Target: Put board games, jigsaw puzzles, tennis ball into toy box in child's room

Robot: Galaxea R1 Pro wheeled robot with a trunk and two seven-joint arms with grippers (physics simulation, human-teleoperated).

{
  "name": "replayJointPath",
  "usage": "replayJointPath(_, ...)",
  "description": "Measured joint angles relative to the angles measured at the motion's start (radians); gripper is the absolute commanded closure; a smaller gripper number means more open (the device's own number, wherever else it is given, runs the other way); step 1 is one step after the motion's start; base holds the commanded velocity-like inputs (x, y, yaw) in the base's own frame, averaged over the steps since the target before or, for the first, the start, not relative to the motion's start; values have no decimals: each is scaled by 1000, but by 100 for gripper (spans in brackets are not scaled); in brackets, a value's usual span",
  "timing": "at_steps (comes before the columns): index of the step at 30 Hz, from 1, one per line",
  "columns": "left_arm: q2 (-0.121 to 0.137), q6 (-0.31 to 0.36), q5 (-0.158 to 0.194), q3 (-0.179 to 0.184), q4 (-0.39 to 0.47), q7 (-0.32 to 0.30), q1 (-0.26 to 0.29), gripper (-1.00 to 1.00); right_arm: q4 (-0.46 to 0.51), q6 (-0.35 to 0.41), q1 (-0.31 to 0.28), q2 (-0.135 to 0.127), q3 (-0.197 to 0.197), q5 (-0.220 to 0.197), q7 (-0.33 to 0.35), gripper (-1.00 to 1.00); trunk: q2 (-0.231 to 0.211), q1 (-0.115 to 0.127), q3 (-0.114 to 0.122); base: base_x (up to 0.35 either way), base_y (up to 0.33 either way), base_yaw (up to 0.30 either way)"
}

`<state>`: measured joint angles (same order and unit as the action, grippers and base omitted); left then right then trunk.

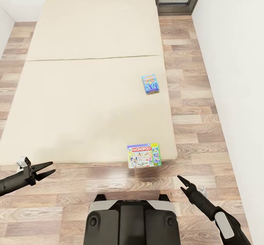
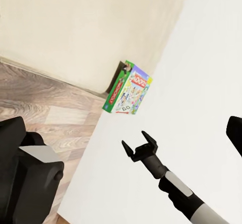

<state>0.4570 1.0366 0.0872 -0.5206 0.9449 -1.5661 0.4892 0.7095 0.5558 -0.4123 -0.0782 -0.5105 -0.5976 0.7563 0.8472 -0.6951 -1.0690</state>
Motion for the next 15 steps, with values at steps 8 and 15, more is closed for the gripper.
replayJointPath(8,0,0,0,0,0,0,0,-100,0,-2,0,-4,15,3,85,-100,56,-31,-25,0,0,0)
replayJointPath(15,0,0,0,0,0,0,0,-100,0,-13,-1,-8,53,2,105,-100,105,-58,-47,0,0,0)
